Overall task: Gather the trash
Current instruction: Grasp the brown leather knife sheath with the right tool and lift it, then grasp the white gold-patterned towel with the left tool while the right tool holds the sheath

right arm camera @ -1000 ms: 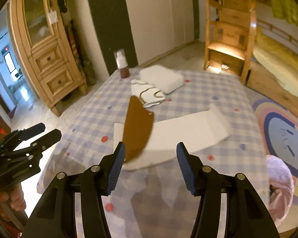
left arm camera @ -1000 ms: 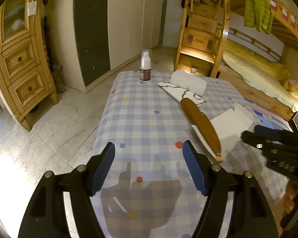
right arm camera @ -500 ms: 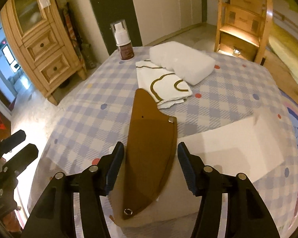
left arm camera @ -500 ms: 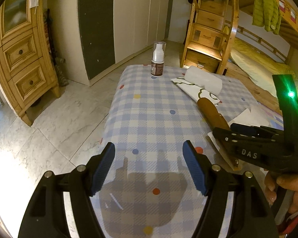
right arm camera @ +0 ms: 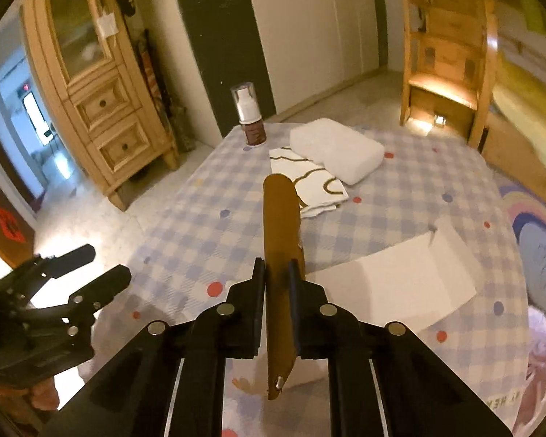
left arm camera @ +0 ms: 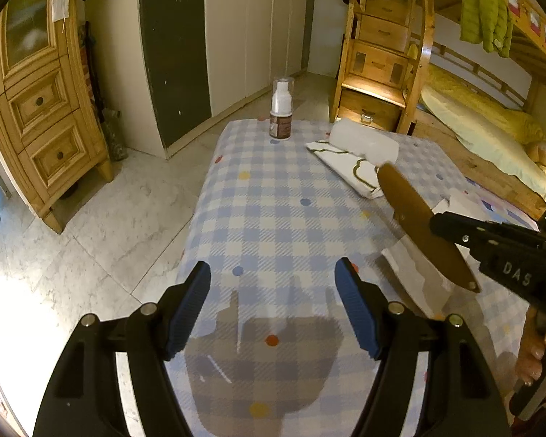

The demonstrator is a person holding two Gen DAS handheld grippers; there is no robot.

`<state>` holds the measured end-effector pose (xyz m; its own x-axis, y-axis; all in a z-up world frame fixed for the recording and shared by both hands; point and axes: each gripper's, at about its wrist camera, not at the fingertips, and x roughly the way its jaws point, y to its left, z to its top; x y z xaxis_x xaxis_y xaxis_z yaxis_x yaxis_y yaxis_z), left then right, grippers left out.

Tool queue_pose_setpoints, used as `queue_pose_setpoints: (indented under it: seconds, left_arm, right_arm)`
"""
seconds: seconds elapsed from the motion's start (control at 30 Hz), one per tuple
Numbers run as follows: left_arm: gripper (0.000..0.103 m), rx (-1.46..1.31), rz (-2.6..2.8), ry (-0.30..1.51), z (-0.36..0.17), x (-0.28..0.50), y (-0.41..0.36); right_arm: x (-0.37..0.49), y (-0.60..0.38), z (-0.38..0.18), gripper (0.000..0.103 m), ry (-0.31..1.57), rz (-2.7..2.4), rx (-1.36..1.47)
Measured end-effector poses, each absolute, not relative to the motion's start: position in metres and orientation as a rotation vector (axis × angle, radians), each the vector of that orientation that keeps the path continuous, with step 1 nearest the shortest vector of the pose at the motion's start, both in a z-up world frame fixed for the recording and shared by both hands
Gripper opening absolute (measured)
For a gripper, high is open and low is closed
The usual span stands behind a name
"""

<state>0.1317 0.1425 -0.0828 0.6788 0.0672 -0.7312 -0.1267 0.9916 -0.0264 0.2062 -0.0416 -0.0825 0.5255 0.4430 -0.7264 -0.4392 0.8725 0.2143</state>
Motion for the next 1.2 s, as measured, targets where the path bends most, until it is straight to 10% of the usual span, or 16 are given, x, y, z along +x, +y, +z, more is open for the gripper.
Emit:
queue_pose_setpoints:
  seconds: [0.63, 0.83, 0.97, 1.2]
  left_arm:
    - [0.07, -0.078, 0.099, 0.837, -0.09, 0.129, 0.136]
    - [0.07, -0.088, 0.103, 0.84, -0.09, 0.129, 0.137]
    - [0.07, -0.089, 0.108, 0.839, -0.09, 0.128, 0.139]
    - [0.07, -0.095, 0.12, 0.839, -0.091, 0.127, 0.143]
  right_arm:
    - [0.222, -0.046, -0.115, 0.03, 0.971, 0.505, -0.057]
    - [0.228, -0.035, -0.121, 0.047, 0.977, 0.478, -0.103]
    - [0.229, -0.019, -0.122, 0.078, 0.945, 0.443, -0.177]
    - [0.24, -0.011, -0.126, 0.064, 0.939, 0.382, -0.207]
